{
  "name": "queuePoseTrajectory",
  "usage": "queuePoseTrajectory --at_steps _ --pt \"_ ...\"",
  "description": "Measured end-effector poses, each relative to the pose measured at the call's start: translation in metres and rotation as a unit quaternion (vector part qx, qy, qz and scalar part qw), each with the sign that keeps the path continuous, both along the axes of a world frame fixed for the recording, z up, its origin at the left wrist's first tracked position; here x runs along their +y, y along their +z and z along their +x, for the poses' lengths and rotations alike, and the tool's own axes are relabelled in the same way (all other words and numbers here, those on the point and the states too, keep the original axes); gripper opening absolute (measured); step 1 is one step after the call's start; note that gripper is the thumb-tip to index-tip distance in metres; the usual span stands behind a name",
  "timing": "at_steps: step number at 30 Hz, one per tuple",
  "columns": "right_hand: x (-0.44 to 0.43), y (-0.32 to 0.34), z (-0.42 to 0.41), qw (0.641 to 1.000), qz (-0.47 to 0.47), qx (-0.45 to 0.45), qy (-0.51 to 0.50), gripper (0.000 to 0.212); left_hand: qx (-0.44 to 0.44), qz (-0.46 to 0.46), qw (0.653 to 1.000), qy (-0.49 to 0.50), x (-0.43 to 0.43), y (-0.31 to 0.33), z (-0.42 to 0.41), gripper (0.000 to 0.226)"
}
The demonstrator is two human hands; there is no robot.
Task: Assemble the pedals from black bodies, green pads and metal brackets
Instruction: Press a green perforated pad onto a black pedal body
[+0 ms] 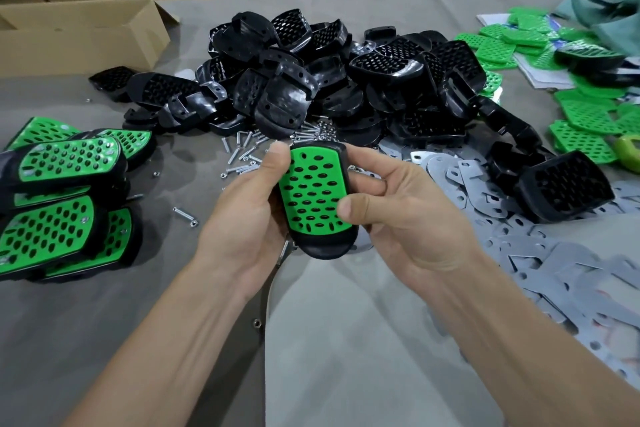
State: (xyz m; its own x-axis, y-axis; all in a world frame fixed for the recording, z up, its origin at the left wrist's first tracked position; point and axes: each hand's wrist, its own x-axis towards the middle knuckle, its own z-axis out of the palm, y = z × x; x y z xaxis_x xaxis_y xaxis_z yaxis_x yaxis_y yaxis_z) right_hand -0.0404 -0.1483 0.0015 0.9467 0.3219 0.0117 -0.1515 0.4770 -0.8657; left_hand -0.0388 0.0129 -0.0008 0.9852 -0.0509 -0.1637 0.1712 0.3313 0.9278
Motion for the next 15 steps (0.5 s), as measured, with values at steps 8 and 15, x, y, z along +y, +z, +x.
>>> queuePoseTrajectory --at_steps 8,15 --pt "-0.008 0.001 0.001 1.000 -0.019 -0.023 -0.005 0.058 -0.214 0.189 0.958 0.033 0.007 -0.007 0.003 0.024" --pt "-0.013 0.002 0.002 0.993 -0.088 -0.077 0.000 0.062 -0.222 0.194 0.952 -0.081 0.027 -0.010 0.004 0.022"
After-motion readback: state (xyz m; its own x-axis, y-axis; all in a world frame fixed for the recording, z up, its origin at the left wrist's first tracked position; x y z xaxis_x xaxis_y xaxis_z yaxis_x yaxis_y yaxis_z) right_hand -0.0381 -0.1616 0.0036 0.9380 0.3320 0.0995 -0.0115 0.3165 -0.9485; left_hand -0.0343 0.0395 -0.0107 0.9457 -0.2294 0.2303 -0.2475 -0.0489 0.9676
